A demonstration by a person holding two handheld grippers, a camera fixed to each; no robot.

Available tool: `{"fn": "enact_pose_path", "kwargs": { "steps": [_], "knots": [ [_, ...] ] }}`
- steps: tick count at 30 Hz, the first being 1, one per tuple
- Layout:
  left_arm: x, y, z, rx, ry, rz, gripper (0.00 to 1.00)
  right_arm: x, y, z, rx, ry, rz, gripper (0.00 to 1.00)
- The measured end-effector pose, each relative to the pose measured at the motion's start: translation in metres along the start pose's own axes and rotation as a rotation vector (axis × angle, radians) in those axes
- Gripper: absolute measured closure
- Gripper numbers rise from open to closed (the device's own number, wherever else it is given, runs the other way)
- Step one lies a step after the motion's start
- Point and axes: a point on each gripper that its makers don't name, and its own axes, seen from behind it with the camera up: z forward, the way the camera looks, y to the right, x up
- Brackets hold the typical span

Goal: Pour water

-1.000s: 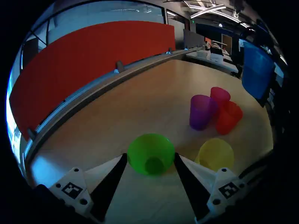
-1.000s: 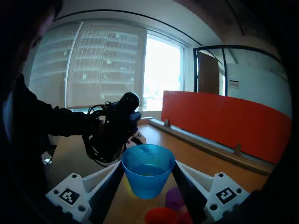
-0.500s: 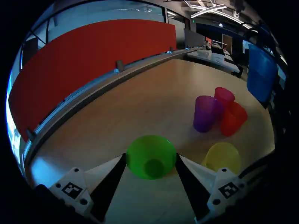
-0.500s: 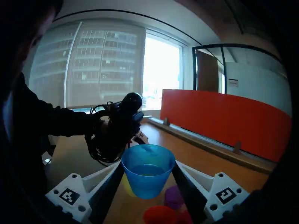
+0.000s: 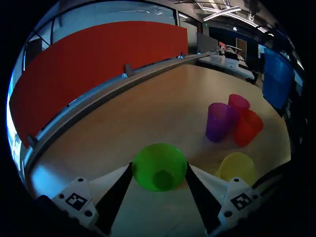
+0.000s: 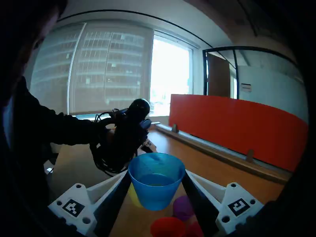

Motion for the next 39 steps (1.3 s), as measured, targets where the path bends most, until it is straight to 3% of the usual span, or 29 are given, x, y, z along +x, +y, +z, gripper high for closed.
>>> {"fn": "enact_pose_path", "kwargs": {
  "steps": [11, 39],
  "knots": [
    [0.011, 0.002, -0.014, 0.019, 0.054, -0.022, 0.10, 0.004, -0.001, 0.000, -0.005, 0.002, -0.004, 0.10],
    [0.074, 0.025, -0.101, 0.069, 0.271, -0.023, 0.10, 0.022, -0.007, -0.003, -0.020, 0.008, -0.031, 0.10]
  ]
}}
